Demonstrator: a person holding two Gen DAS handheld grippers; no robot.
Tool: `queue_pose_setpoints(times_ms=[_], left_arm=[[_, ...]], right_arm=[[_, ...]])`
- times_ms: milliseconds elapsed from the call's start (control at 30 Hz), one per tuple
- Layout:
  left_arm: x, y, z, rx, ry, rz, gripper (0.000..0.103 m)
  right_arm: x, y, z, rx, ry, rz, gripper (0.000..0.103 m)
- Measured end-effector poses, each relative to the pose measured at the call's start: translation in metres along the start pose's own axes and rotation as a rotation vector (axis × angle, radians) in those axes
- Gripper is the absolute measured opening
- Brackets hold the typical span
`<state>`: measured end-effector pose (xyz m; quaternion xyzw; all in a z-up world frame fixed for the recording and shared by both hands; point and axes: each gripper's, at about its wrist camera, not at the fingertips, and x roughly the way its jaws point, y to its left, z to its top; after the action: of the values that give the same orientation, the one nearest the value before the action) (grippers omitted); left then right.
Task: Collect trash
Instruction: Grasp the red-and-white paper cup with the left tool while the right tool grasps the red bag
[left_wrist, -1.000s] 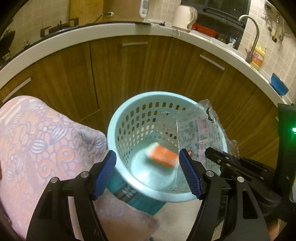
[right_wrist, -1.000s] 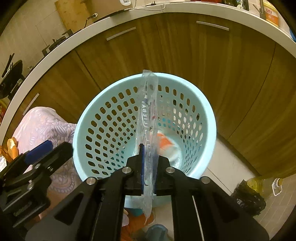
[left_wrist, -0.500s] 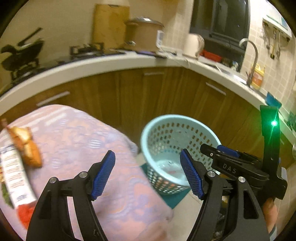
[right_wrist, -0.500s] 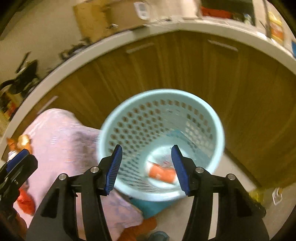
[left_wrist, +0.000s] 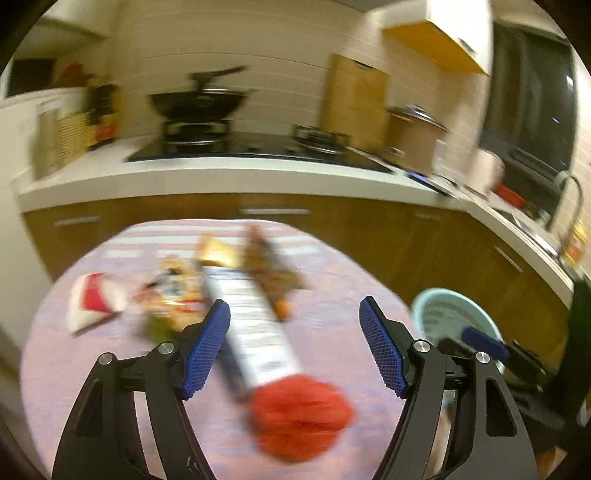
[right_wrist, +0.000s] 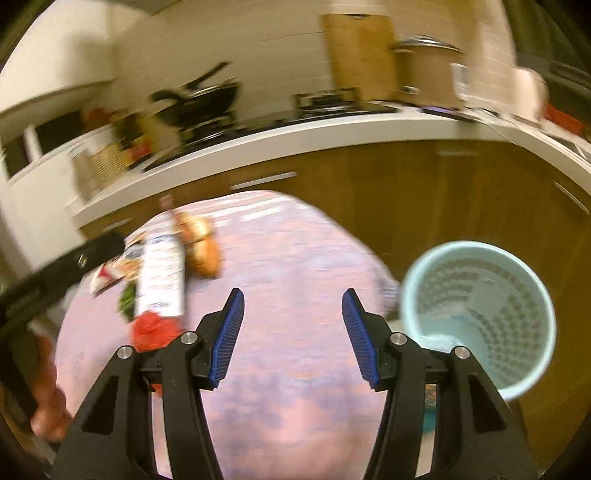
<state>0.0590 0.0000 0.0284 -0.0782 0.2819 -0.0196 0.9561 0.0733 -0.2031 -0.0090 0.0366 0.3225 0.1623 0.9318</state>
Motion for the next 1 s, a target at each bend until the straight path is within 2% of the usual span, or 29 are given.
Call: queue_pose_setpoints(times_ms=[133, 300, 367, 400, 500, 567, 667, 700, 767, 800, 867, 1000], left_arm=[[-0.008, 0.058, 0.001, -0.08, -0.013, 0.113, 0.071], [0.006, 0.128, 0.003, -0.173, 0.016, 0.248, 0.071], [0.016, 0.148, 0.004, -0.189, 0.033, 0.285, 0.074], [0.024, 0.162, 0.005, -0.201, 0.055, 0.302, 0.079], [0.044, 0.187, 0.005, -0.232, 0.086, 0.32, 0.08], [0.058, 0.196, 0.005, -0.238, 0.117, 0.314, 0.085], [0.079, 0.206, 0.004, -0.244, 0.164, 0.335, 0.085], [0.084, 0.21, 0.002, -0.255, 0.18, 0.354, 0.085], [0.09, 0.216, -0.001, -0.273, 0.199, 0.342, 0.085], [0.095, 0.219, -0.003, -0.275, 0.214, 0.346, 0.086], [0.104, 0.221, -0.006, -0.271, 0.245, 0.359, 0.086], [0.108, 0.216, -0.007, -0.239, 0.256, 0.376, 0.086]], right_arm=[[0.015, 0.037, -0.01, -0.043, 0.019, 0.057, 0.052], [0.036, 0.063, -0.026, -0.065, 0.052, 0.082, 0.052], [0.042, 0.068, -0.031, -0.072, 0.062, 0.08, 0.052], [0.045, 0.068, -0.031, -0.073, 0.067, 0.081, 0.052], [0.05, 0.071, -0.032, -0.077, 0.073, 0.077, 0.052], [0.054, 0.071, -0.03, -0.081, 0.076, 0.072, 0.052], [0.057, 0.071, -0.028, -0.083, 0.081, 0.067, 0.053], [0.056, 0.07, -0.027, -0.078, 0.079, 0.076, 0.055], [0.052, 0.069, -0.026, -0.083, 0.067, 0.076, 0.068], [0.052, 0.068, -0.026, -0.088, 0.069, 0.073, 0.071], [0.054, 0.07, -0.028, -0.094, 0.087, 0.089, 0.073], [0.068, 0.076, -0.034, -0.11, 0.143, 0.111, 0.075]])
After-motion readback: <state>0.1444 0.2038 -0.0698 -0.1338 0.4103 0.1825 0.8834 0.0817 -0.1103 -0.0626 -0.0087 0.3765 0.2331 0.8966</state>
